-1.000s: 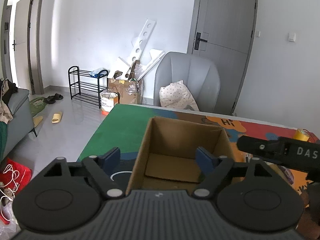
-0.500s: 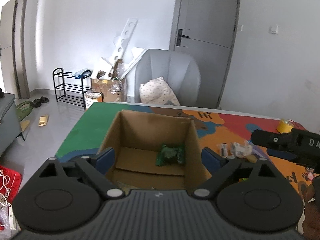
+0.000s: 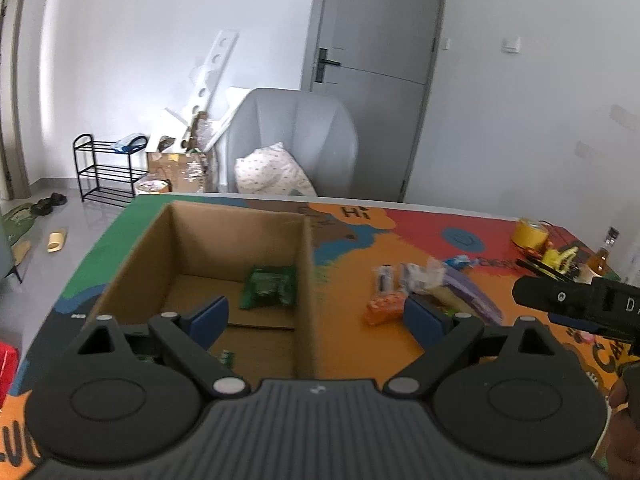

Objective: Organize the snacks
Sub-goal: 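Grasp the purple-wrapped snack with the left gripper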

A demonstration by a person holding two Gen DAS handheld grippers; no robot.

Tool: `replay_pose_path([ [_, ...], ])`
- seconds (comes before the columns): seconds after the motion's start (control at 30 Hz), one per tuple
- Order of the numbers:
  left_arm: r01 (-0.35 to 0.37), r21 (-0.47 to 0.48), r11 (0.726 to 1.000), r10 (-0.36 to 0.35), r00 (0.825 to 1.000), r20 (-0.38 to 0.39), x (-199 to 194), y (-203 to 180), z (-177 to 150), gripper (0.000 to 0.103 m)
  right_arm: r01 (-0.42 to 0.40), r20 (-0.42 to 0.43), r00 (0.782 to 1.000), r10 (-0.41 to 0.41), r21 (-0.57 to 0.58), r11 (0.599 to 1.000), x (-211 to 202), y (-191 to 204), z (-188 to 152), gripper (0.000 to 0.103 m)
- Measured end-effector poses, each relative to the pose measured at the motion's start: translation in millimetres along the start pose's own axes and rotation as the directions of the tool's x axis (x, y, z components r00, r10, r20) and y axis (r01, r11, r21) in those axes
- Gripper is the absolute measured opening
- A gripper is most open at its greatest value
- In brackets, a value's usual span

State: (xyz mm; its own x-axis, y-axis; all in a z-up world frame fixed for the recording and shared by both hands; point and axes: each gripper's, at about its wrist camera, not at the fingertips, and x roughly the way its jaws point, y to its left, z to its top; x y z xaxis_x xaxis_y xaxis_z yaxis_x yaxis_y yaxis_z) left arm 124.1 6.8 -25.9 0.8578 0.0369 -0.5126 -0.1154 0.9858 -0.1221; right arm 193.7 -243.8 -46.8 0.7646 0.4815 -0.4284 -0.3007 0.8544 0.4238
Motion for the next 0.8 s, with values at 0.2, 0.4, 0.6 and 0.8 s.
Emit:
replay_pose_path([
  [0.2,0.046,0.026,0.999,-0.046,0.999,-0.005,3,-28,-6,0.094,0.024,0.023,0.999,-0.024,-0.003,1.000,-17,-22,-4,0.091],
  [0.4,0.092,0.051,0.994,-0.091,0.996,-0.016,7,-52,-14,0.094,0.054,0.039,0.998,-0.055,0.022,0.998,-26,-43,-6,0.086],
  [0.6,0.118,0.058,0.991,-0.116,0.993,-0.028,17,-68,-23,0.093,0.069,0.025,0.997,-0.070,0.044,0.997,-26,-64,-10,0.074],
  [0.8,0.133,0.062,0.989,-0.129,0.990,-0.053,34,-82,-31,0.090,0.082,0.011,0.996,-0.083,0.058,0.995,-19,-80,-13,0.065],
])
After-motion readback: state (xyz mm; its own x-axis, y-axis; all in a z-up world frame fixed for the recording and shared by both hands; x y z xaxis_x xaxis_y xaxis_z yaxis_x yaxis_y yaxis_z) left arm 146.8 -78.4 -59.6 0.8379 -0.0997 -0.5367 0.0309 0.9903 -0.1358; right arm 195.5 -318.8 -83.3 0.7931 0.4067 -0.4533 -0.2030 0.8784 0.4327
